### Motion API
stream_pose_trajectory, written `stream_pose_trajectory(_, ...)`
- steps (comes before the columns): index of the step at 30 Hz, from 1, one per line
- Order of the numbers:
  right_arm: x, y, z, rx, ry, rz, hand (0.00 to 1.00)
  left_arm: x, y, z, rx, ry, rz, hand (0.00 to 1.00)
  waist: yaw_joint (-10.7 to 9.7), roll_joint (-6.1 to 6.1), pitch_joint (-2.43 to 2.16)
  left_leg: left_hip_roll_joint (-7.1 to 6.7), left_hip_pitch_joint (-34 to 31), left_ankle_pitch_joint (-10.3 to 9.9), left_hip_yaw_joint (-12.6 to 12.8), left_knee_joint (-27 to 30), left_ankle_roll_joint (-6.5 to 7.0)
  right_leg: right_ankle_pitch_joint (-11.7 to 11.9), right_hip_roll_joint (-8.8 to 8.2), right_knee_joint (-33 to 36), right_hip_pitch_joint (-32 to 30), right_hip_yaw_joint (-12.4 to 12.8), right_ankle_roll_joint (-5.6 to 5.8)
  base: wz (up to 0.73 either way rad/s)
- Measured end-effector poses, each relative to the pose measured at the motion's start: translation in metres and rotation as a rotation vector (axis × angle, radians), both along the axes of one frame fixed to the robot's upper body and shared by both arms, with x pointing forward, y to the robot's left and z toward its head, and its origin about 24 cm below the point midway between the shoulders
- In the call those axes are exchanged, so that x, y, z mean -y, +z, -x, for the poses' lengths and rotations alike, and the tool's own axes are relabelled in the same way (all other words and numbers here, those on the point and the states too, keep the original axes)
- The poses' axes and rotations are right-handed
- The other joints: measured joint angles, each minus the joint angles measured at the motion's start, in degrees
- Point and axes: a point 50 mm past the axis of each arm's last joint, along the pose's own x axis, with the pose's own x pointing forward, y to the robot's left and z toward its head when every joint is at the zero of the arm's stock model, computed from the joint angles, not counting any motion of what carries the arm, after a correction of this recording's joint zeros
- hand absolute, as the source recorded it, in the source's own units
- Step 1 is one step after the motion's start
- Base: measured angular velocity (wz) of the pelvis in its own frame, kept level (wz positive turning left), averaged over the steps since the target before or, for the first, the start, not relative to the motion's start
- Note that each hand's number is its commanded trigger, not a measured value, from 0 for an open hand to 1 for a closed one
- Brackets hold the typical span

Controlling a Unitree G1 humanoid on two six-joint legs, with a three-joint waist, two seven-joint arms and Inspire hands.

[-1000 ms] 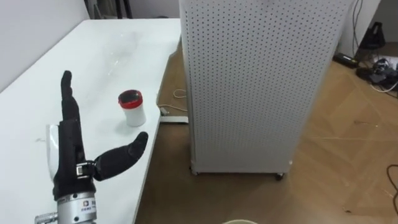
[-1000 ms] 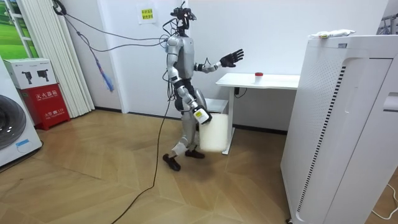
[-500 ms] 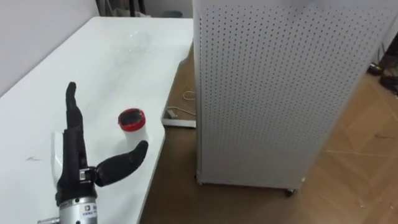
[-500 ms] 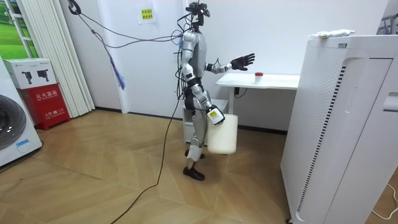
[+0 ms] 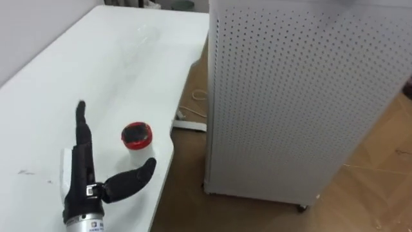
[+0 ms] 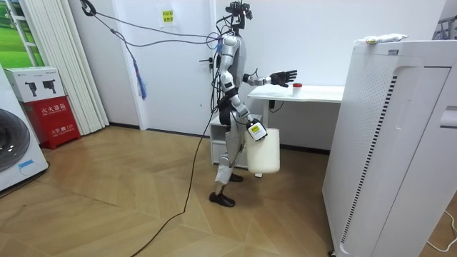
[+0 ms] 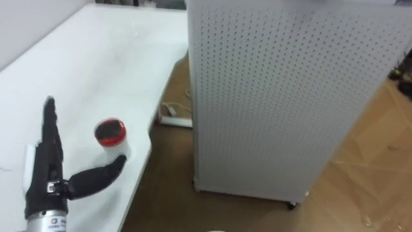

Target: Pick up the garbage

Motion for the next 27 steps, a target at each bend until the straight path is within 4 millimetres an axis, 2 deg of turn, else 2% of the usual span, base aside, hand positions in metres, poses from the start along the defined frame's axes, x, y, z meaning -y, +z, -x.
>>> stream_pose_trajectory(3, -0.002, 0.002, -0.003, 0.011, 0.023, -0.006, 1.0, -0.001, -0.007, 0.001, -0.03, 0.01, 0.022, 0.0, -0.9, 0.26, -0.03, 0.01, 1.19, 0.02, 0.0, -1.76, -0.01, 0.01, 0.22, -0.78, 1.05, -0.26, 0.04, -0.02)
stream_pose_trajectory(9, -0.003, 0.0, -0.001, -0.005, 0.053, -0.002, 1.0, -0.004, -0.023, 0.005, -0.11, 0.038, 0.032, 0.0, -1.43, 0.31, -0.02, 0.11, 3.15, 0.11, 0.05, -3.4, -0.16, 0.01, 0.73, -0.82, 1.87, -0.41, 0.03, -0.06)
stream_pose_trajectory(11, -0.001, -0.001, 0.002, -0.023, 0.055, 0.013, 1.0, -0.008, -0.033, 0.008, -0.155, 0.061, 0.06, 0.0, -1.71, 0.35, -0.02, 0.31, 3.88, 0.11, 0.02, -3.51, -0.16, 0.01, 0.67, -0.89, 2.65, -1.7, 0.03, 0.0)
stream_pose_trajectory(14, -0.001, -0.002, 0.004, -0.032, 0.063, 0.016, 1.0, -0.012, -0.042, 0.011, -0.195, 0.097, 0.123, 0.0, -2.49, 0.24, 0.03, 0.09, 4.12, 0.11, -0.1, -3.63, -0.17, 0.01, 0.64, -0.87, 2.89, -2.17, 0.03, 0.01)
stream_pose_trajectory(27, -0.003, -0.005, 0.012, -0.064, 0.091, 0.006, 1.0, -0.009, -0.045, 0.012, -0.214, 0.087, 0.168, 0.0, -2.88, 0.08, -0.1, 0.06, 5.13, 0.12, 0.06, -3.51, -0.15, 0.02, 0.29, -0.43, 3.51, -2.32, 0.01, 0.0)
